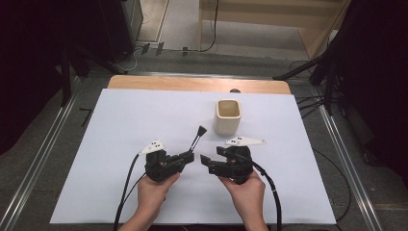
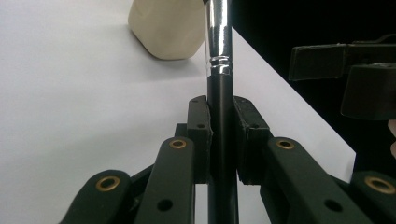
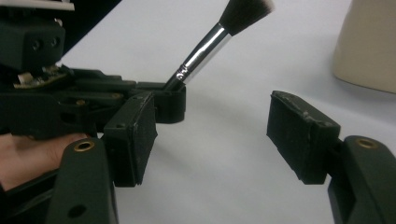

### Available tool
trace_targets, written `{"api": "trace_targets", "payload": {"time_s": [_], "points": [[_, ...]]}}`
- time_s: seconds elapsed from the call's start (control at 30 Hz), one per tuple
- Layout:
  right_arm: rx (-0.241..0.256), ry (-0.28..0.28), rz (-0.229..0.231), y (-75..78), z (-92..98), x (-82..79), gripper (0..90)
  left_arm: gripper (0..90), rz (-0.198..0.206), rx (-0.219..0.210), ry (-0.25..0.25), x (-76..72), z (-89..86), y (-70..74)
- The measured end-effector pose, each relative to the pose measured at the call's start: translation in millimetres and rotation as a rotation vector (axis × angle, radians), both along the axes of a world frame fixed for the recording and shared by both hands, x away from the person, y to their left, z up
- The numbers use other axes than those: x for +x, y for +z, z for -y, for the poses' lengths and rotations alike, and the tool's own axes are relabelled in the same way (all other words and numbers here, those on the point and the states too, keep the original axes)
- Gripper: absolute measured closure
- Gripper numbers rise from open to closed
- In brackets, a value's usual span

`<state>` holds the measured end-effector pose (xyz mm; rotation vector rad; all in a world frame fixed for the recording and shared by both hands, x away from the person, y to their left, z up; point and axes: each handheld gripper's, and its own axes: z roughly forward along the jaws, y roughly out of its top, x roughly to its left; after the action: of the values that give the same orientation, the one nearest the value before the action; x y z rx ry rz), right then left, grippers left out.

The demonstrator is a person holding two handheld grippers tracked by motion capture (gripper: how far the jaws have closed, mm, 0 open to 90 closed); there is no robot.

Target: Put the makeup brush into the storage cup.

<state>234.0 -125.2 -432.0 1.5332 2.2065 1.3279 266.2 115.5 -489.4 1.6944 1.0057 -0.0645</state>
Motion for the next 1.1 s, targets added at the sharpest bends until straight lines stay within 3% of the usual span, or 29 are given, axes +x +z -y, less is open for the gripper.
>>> {"api": "trace_targets", "payload": {"time_s": [0.2,0.67,0.93,1.1], "points": [[0.018,-0.01,0.009,-3.0,-11.3,3.4,35.3,79.4,-0.001,-0.024,0.018,-2.7,2.0,-4.5],[0.105,-0.075,-0.04,-8.8,-21.0,17.0,38.9,79.4,0.008,-0.045,0.043,-5.7,5.8,-7.9],[0.124,-0.082,-0.055,-9.1,-25.9,24.7,42.8,79.4,0.027,-0.045,0.05,-8.1,6.4,-7.3],[0.142,-0.079,-0.089,-10.6,-26.1,29.8,47.7,79.4,0.035,-0.044,0.051,-9.2,6.3,-7.1]]}}
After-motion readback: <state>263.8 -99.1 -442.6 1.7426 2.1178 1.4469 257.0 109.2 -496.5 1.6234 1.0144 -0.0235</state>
